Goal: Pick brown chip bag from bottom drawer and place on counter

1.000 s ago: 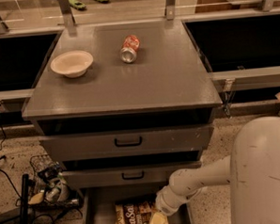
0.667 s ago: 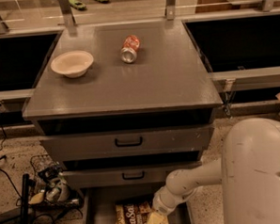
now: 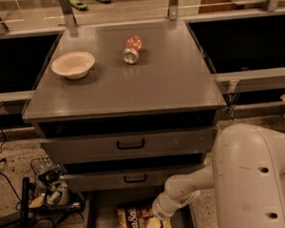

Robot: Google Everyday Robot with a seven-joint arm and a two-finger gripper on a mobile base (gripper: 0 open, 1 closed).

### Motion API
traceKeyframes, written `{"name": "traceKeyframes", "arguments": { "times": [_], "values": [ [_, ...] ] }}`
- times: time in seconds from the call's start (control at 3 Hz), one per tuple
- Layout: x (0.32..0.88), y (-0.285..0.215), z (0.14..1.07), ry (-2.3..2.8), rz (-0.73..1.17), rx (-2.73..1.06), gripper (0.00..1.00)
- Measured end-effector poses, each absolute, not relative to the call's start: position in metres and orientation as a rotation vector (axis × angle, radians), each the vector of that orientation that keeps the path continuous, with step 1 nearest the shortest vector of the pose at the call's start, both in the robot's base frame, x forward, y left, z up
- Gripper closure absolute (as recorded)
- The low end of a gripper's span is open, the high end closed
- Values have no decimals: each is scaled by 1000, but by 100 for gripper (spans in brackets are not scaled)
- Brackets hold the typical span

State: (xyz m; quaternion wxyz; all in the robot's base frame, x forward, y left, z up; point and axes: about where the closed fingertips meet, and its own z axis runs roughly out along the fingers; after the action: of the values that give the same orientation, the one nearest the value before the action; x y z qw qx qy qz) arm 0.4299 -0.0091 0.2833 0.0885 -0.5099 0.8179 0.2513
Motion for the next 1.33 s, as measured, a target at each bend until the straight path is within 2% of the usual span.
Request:
{"name": "traceKeyframes", "arguments": {
  "times": [0.67,1.33],
  "values": [
    [441,9,236,2435,831,-1493,0],
    [456,24,224,2418,794,-1438,0]
  ]
}}
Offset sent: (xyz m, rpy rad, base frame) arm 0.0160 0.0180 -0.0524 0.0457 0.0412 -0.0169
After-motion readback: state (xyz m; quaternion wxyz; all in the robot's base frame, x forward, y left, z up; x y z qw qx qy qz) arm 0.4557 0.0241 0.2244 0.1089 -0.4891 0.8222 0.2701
